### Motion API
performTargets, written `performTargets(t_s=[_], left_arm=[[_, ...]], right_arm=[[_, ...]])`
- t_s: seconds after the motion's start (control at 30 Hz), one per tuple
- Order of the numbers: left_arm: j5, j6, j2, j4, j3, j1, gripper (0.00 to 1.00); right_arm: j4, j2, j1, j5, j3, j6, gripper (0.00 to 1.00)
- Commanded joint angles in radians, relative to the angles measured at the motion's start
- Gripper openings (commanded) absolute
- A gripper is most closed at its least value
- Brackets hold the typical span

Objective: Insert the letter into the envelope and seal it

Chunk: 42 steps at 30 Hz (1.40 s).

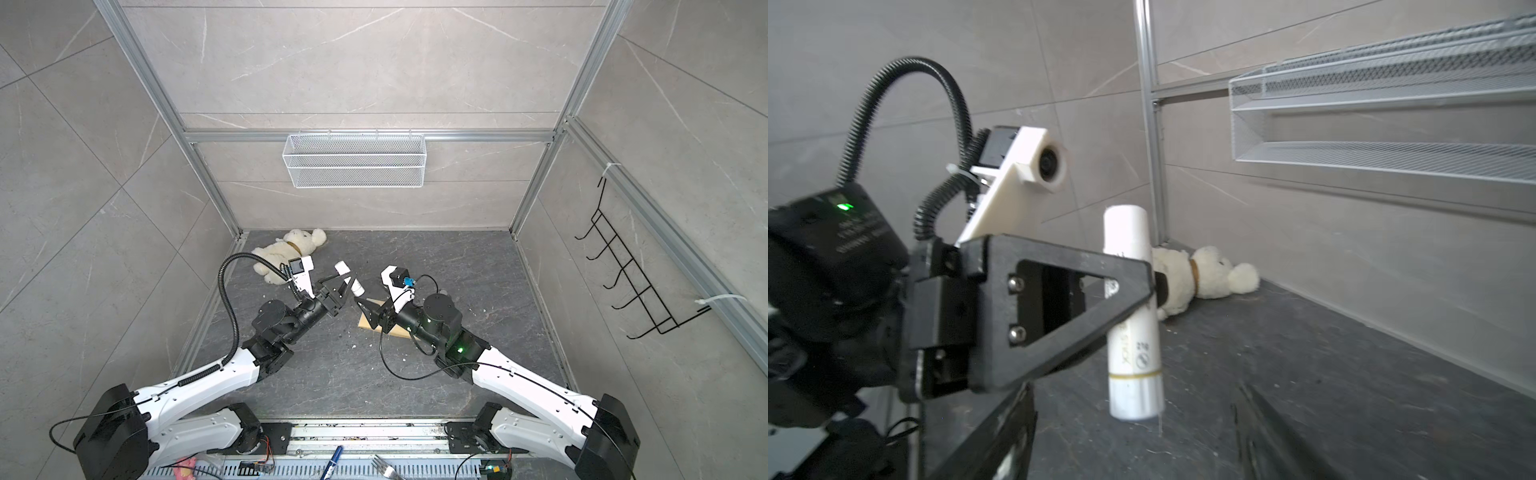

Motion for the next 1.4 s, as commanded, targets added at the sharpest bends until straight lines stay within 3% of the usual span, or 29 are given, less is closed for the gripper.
performTargets(t_s=[0.0, 0.2, 0.53, 0.73, 1.07, 1.2, 1.37], left_arm=[[-0.035, -0.004, -0.028, 0.033, 0.038, -0.002, 0.00], [-0.040, -0.010, -0.024, 0.039, 0.038, -0.003, 0.00], [-0.039, -0.022, -0.014, 0.046, 0.037, -0.003, 0.00], [-0.036, -0.023, -0.019, 0.046, 0.033, -0.002, 0.00], [-0.035, -0.027, -0.021, 0.046, 0.029, -0.002, 0.00], [-0.034, -0.028, -0.023, 0.047, 0.030, -0.002, 0.00], [-0.033, -0.028, -0.022, 0.046, 0.028, -0.002, 0.00]], right_arm=[[0.012, 0.016, 0.060, 0.263, -0.028, -0.188, 0.75], [0.104, 0.086, 0.164, 0.420, -0.010, -0.300, 0.68], [0.242, 0.225, 0.243, 0.553, 0.042, -0.368, 0.56], [0.266, 0.249, 0.248, 0.582, 0.054, -0.365, 0.52], [0.257, 0.263, 0.249, 0.588, 0.067, -0.362, 0.32], [0.236, 0.274, 0.249, 0.598, 0.079, -0.361, 0.31], [0.237, 0.271, 0.249, 0.602, 0.078, -0.343, 0.17]])
